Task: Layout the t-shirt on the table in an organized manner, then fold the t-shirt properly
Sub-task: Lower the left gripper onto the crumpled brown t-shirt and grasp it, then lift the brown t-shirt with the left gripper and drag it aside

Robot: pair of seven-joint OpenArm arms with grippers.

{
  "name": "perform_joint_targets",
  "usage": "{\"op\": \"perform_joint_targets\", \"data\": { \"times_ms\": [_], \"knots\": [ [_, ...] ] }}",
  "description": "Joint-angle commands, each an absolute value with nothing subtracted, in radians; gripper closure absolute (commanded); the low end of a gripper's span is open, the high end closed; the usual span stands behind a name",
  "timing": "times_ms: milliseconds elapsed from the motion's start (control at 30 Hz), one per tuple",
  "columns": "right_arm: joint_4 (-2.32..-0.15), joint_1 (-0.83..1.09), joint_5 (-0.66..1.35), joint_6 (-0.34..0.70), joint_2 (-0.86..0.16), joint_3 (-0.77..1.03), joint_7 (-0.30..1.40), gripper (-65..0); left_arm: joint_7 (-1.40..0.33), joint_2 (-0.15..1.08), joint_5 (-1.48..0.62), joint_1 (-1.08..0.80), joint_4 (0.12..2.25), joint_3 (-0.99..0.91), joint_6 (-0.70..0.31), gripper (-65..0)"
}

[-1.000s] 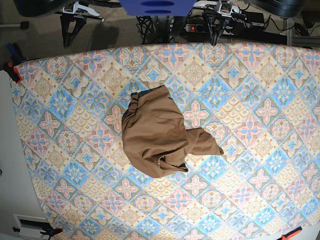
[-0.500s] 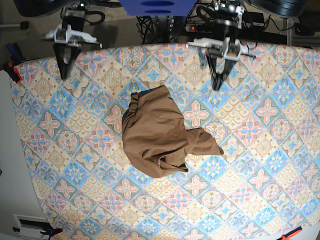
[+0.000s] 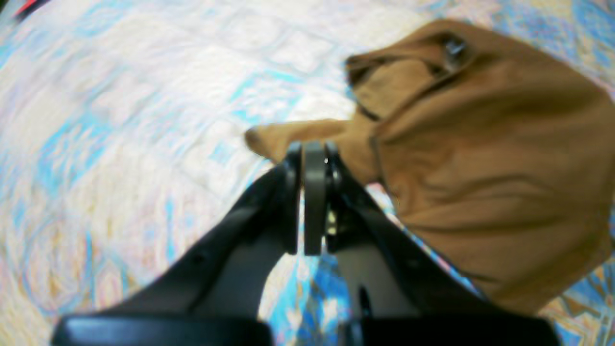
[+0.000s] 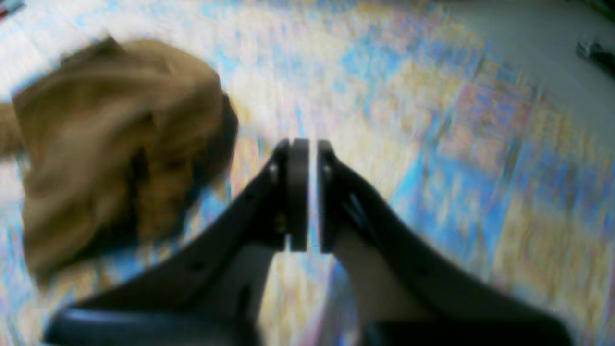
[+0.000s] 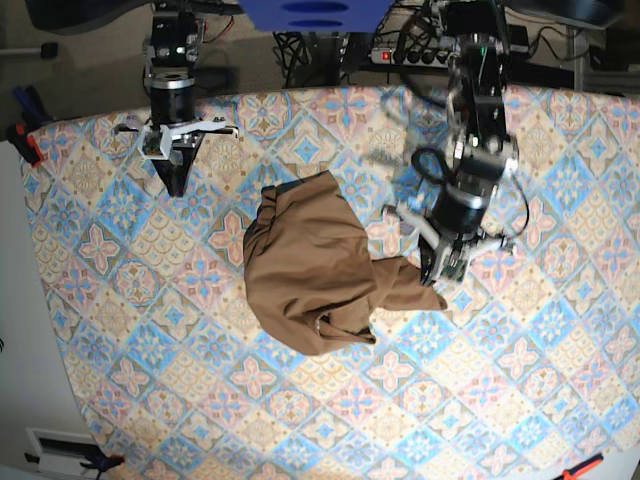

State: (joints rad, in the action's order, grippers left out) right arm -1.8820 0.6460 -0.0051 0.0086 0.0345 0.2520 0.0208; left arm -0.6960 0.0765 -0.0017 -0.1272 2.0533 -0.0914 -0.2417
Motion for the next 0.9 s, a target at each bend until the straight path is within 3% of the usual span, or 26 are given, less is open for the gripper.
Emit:
{"op": "perform_joint_targets", "data": {
  "times_ms": [0, 133, 267, 500, 867],
  "knots": [
    [-1.9, 0.644, -0.001, 0.008, 0.031, 0.257, -0.008, -8.8, -0.725, 0.07, -0.005, -0.077, 2.054, -0.093, -0.252, -1.0],
    [-1.899, 0.644, -0.001, 0.008, 0.031, 0.26, 0.007, -20.3, -0.846, 0.051, -0.005, 0.038, 1.969, -0.093, -0.295, -13.3],
    [-1.899, 0.644, -0.001, 0.008, 0.031, 0.255, 0.007, -24.1, -0.848, 0.054, 0.004, 0.084, 1.831, -0.053, -0.352, -27.5],
    [-1.899, 0.541, -0.001, 0.008, 0.031, 0.254, 0.007, -24.1, -0.843, 0.073, -0.004, 0.159, 1.633, -0.008, -0.406, -27.3],
    [-1.899, 0.539, -0.001, 0.008, 0.031, 0.262, 0.007, -24.1, -0.84, 0.048, -0.008, 0.291, 1.438, 0.064, -0.455, -25.7]
  ]
}}
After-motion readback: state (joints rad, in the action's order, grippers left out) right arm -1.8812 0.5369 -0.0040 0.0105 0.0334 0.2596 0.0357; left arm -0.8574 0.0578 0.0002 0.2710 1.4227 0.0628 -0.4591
